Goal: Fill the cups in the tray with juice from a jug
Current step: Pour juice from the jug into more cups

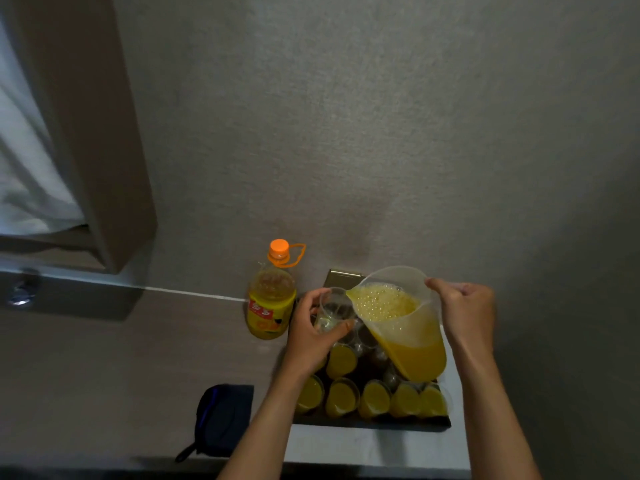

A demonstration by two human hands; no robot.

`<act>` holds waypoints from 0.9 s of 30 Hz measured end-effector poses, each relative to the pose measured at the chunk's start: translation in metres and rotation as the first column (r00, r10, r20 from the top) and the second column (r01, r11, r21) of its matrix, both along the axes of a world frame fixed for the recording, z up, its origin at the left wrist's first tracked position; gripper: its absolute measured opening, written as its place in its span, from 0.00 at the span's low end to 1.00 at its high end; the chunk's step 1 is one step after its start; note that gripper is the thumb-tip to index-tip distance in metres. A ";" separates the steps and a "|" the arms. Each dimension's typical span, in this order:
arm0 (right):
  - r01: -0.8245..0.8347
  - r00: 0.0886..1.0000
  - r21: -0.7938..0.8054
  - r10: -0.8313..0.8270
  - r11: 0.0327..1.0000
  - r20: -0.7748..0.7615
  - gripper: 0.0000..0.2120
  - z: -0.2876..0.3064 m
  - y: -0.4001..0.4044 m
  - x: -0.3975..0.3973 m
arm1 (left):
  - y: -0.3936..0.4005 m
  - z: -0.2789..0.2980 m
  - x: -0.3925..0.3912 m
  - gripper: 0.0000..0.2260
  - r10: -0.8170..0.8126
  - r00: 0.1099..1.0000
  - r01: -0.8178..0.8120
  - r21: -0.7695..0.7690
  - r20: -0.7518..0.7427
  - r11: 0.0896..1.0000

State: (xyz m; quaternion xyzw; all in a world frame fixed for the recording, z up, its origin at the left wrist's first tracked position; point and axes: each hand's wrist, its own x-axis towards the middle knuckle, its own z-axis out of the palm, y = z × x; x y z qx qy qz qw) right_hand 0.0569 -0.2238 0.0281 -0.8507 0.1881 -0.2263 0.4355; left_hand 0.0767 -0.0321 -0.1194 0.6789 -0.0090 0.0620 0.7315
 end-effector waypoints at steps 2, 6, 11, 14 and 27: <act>-0.006 1.000 -0.009 0.006 1.000 0.003 0.23 0.001 0.000 0.000 | 0.000 -0.002 0.000 0.25 0.003 1.000 -0.003 0.001 -0.003 1.000; -0.027 0.999 -0.028 0.028 0.999 0.029 0.24 0.004 -0.001 0.001 | -0.001 -0.004 -0.001 0.25 -0.001 1.000 0.001 -0.005 -0.017 1.000; -0.049 0.997 -0.020 0.050 0.999 0.058 0.23 0.003 -0.003 0.001 | 0.000 -0.006 -0.007 0.25 0.001 0.999 -0.001 -0.005 -0.036 1.000; -0.046 0.997 -0.039 0.048 0.998 0.060 0.25 0.004 -0.003 0.001 | 0.001 -0.008 -0.009 0.26 -0.012 0.999 0.012 -0.010 -0.042 1.000; -0.063 0.996 -0.049 0.066 0.997 0.052 0.24 0.003 0.000 -0.004 | 0.003 -0.016 -0.014 0.26 0.009 0.999 -0.009 0.002 -0.052 1.000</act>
